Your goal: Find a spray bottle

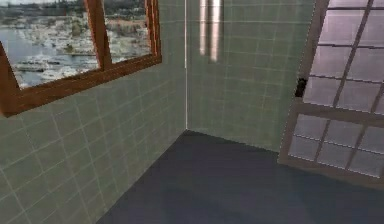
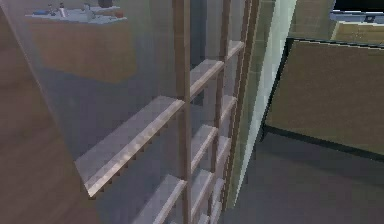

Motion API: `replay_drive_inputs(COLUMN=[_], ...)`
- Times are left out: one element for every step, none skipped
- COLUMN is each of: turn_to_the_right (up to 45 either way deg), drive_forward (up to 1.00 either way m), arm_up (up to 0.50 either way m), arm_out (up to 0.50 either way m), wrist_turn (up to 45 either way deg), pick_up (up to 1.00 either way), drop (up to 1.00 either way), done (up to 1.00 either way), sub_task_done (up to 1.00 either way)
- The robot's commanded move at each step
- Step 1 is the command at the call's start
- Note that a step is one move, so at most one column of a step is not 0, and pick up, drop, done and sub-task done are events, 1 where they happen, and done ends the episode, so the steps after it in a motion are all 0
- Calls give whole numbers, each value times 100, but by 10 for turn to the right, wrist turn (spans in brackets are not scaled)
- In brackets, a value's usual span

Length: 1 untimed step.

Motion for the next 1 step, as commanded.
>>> replay_drive_inputs(turn_to_the_right=[60], drive_forward=[0], arm_up=[0], arm_out=[0], wrist_turn=[0], pick_up=[0], drop=[0], done=[0], sub_task_done=[0])
